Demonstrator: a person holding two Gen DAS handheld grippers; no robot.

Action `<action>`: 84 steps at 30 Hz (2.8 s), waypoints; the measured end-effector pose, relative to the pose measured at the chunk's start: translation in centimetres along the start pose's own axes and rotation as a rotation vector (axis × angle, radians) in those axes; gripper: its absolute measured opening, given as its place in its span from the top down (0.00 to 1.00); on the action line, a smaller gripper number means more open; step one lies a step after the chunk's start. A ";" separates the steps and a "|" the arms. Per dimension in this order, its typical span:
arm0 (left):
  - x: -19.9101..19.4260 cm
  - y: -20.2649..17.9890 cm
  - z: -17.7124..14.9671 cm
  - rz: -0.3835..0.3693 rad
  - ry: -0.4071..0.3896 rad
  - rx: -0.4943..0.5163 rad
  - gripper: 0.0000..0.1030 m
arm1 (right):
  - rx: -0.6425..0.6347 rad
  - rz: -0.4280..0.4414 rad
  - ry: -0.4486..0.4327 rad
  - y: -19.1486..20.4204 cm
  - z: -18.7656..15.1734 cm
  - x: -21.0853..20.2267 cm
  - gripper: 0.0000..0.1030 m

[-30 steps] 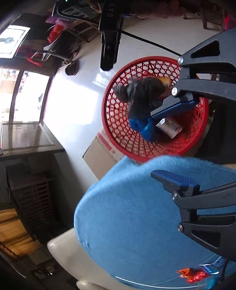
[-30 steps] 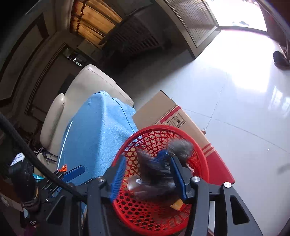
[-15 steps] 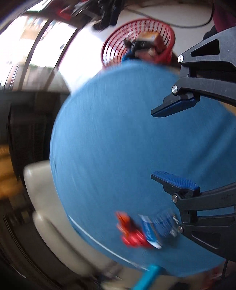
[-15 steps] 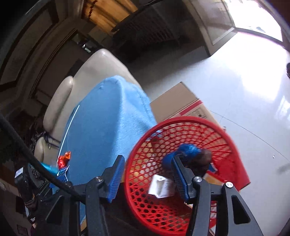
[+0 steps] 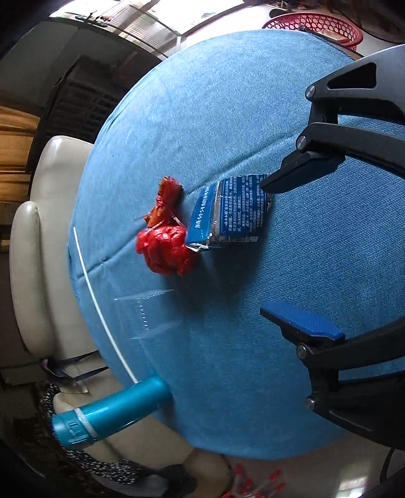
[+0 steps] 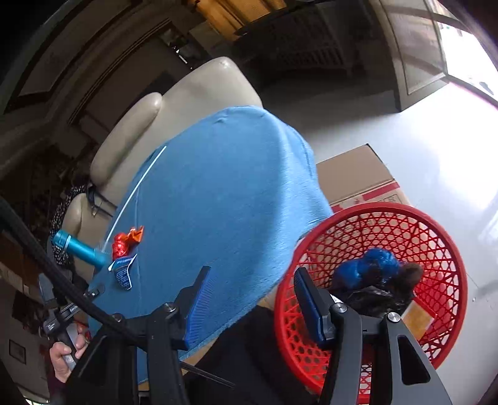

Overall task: Collect trash
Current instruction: 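Return to the table and grasp the blue-and-white toothpaste box with left, then grasp the orange-red snack bag with right while left holds the toothpaste box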

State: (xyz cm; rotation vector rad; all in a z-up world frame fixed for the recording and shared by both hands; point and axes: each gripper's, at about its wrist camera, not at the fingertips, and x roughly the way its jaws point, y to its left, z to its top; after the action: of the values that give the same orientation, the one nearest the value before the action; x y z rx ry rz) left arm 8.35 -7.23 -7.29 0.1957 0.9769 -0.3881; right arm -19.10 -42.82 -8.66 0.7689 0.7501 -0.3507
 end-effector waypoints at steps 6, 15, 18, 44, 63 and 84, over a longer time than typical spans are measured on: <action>1.8 -0.9 1.6 -0.029 -0.063 -0.018 0.20 | -0.024 0.004 0.012 1.3 0.0 0.4 0.45; 6.0 -1.9 3.4 -0.020 -0.013 -0.094 0.19 | -0.024 0.005 0.014 1.4 0.0 0.2 0.45; 6.7 -2.6 3.3 -0.008 -0.007 -0.067 0.20 | -0.029 0.006 0.015 1.6 0.1 0.3 0.45; -5.1 6.2 -4.1 -0.033 -0.097 -0.065 0.32 | -0.679 0.197 0.234 30.0 2.1 21.3 0.50; -8.4 4.7 -3.9 0.036 -0.159 0.001 0.32 | -0.779 0.134 0.278 29.7 -1.5 23.2 0.73; -11.7 -5.9 -2.4 0.129 -0.254 0.220 0.32 | -0.505 0.307 0.085 17.6 -1.9 6.2 0.73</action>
State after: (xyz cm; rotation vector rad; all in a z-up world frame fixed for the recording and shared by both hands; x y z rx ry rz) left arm -1.73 -9.11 1.21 0.3976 0.6664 -0.3910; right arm -6.22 -29.60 -5.31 0.4106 0.7455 0.1502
